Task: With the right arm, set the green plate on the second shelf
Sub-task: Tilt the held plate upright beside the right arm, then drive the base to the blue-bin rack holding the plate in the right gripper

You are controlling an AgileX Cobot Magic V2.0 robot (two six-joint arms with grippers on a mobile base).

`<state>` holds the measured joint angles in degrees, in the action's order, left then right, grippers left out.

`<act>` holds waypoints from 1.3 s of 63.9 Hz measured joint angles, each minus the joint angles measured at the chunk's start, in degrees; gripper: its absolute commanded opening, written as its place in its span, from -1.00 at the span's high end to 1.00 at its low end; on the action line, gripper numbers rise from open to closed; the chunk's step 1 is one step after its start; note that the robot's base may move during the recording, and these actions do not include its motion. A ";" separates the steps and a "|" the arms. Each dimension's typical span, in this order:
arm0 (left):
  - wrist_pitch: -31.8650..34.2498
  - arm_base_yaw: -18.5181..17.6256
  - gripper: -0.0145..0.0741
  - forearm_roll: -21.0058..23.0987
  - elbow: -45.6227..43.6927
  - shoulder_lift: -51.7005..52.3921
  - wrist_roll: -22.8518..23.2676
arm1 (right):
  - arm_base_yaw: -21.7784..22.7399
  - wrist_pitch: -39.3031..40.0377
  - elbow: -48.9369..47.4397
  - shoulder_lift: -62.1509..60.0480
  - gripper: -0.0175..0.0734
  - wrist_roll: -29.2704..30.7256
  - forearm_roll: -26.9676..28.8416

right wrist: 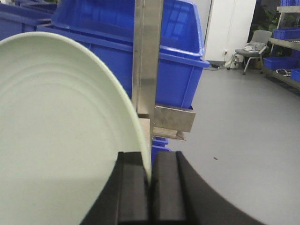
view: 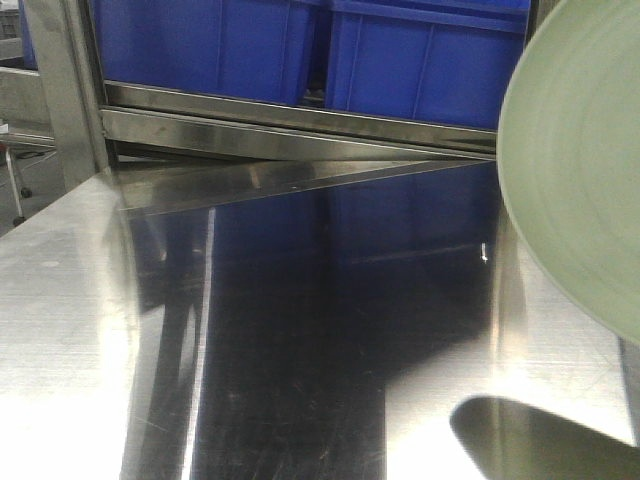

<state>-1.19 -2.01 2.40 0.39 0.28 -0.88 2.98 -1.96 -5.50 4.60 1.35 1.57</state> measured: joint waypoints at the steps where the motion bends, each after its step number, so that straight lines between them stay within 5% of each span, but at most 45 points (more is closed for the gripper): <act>1: 0.00 0.00 0.38 0.00 0.00 0.00 0.00 | 0.00 0.42 0.23 0.00 0.49 0.14 0.25; 83: 0.14 0.00 0.38 0.00 0.00 0.00 0.00 | 0.00 1.24 1.58 0.00 0.49 0.75 1.48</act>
<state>-1.06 -2.01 2.40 0.39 0.28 -0.88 2.98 -0.73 -3.91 4.60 2.10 3.06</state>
